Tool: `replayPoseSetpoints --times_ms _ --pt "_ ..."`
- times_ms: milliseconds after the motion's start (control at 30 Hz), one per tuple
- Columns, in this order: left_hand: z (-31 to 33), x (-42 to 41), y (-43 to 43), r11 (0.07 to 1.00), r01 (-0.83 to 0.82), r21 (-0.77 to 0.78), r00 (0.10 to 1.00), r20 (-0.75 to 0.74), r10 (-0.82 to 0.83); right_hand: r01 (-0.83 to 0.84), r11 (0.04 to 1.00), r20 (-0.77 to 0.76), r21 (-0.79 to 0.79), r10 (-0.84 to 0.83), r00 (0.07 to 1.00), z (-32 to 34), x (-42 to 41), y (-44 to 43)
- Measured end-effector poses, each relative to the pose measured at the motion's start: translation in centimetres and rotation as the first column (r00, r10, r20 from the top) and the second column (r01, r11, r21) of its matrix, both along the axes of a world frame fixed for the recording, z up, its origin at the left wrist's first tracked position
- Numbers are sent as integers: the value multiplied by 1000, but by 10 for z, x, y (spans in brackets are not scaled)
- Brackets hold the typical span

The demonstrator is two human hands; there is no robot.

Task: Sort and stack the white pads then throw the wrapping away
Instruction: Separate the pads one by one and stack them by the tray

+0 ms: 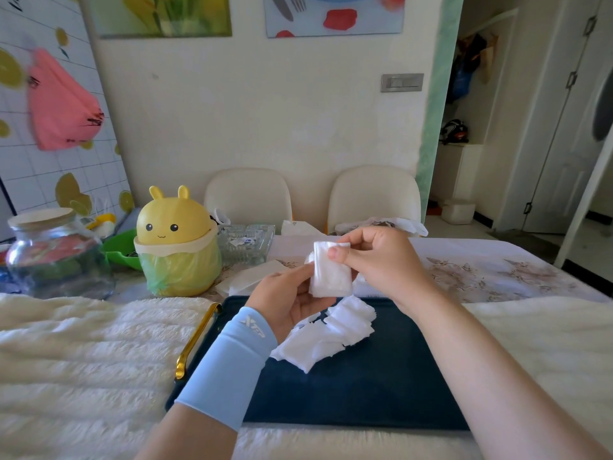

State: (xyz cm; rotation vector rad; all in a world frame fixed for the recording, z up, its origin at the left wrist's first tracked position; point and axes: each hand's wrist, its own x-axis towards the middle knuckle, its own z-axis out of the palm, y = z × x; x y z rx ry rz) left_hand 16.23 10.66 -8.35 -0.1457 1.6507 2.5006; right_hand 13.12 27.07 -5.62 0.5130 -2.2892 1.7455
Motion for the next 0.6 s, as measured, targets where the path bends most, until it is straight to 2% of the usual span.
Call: replayPoseSetpoints --times_ms 133,333,467,600 --pt "3 2 3 999 45 -4 998 -35 -45 50 992 -54 115 -44 998 -8 -2 -3" --pt "5 9 -3 980 194 -35 970 -141 -197 105 987 -98 118 -94 991 -9 -4 -1" --pt "1 9 -6 978 201 -55 959 -190 -208 70 997 38 -17 -70 997 -6 2 -4" --pt "0 7 -7 982 183 -54 958 -213 -190 89 962 284 -257 -13 959 -1 8 -7"
